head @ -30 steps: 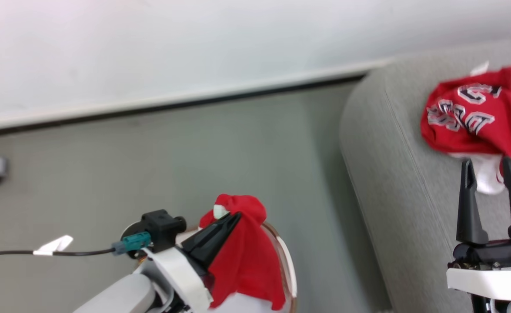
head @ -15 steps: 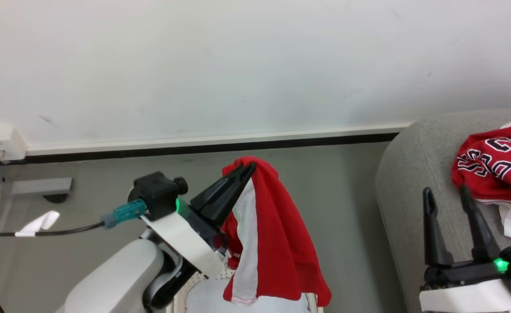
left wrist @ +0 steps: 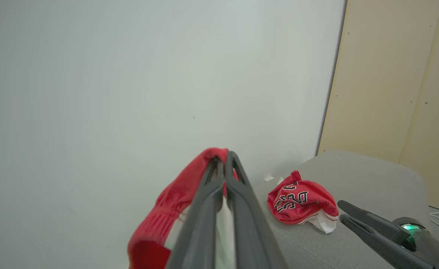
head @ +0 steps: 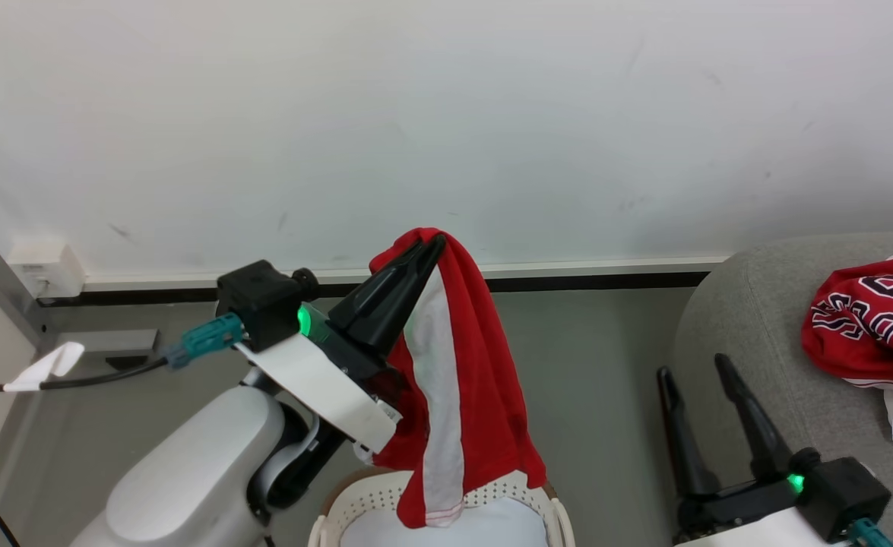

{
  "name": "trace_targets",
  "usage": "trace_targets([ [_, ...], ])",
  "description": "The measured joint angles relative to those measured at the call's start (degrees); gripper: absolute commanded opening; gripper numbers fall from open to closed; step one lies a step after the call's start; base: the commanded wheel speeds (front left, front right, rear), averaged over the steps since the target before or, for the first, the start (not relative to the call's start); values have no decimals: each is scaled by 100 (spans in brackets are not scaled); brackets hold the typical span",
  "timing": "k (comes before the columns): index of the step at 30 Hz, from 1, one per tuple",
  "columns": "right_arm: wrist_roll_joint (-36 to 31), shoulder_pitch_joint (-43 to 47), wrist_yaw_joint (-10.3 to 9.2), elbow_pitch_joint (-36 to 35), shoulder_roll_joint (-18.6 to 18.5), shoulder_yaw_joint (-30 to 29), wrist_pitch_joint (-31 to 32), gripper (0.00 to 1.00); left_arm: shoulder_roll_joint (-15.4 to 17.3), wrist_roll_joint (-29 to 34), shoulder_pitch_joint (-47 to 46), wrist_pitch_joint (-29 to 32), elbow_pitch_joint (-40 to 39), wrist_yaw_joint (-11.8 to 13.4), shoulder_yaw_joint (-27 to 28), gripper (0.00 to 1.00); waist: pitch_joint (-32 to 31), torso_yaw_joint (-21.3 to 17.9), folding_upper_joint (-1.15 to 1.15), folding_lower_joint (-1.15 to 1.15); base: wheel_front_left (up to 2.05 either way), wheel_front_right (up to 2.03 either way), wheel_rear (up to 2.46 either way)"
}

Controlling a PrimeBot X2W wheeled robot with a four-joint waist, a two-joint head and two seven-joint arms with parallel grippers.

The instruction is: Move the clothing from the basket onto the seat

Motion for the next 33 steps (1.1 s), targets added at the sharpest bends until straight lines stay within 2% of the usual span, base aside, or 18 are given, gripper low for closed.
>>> trace_targets([
  [5,-11,-25,0,96,0,390,-1,100,-2,-10,-1,2,38,59,-2,0,7,28,0,0,0,0,0],
  [12,79,-217,1,359,8,1471,-1,100,-83,-42,-57,55,156,68,-41,0,25,94,0,0,0,0,0],
  [17,387,-506,0,559,7,2070,-1,100,-177,-46,-109,121,294,74,-137,0,27,219,0,0,0,0,0],
  [33,1428,-1651,1,2335,8,3100,0,100,-688,30,-181,338,307,-15,-753,0,-80,952,0,0,0,0,0],
])
